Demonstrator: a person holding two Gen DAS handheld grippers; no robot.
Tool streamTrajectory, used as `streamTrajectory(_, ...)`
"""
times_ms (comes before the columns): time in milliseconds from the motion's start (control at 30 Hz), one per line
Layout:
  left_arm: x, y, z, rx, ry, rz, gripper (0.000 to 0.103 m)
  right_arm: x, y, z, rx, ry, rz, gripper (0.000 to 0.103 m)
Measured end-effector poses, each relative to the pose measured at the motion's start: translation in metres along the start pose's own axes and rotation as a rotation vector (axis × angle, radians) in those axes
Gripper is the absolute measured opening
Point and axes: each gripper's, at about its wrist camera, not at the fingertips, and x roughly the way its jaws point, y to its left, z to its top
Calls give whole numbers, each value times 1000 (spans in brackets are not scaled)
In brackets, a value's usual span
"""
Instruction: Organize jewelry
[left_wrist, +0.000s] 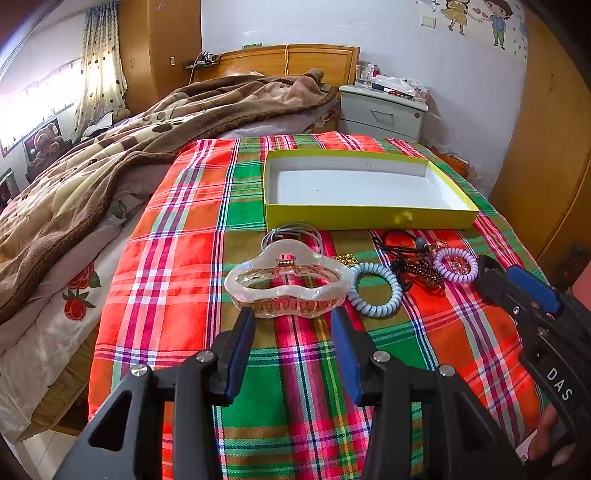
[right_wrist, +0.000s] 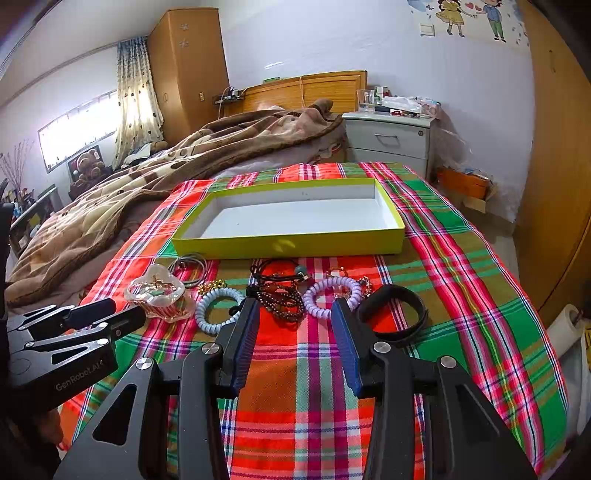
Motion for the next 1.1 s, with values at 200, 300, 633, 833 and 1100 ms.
streamTrajectory(200, 0, 1, -1, -3, 2, -4, 44, 0, 0, 0, 0, 0, 2, 41)
streamTrajectory(300, 0, 0, -1, -3, 4, -6, 44, 0, 0, 0, 1, -1, 2, 41)
streamTrajectory(633, 0, 1, -1, -3, 6, -7, 44, 0, -2, 0, 3, 1, 2, 41)
streamTrajectory(833, 2, 1, -1, -3, 17, -17, 44, 1, -3, 0, 4, 3, -1, 41)
streamTrajectory(1100, 6, 6, 5, -23, 32, -69, 44, 1, -20, 5, 25, -3, -21, 41)
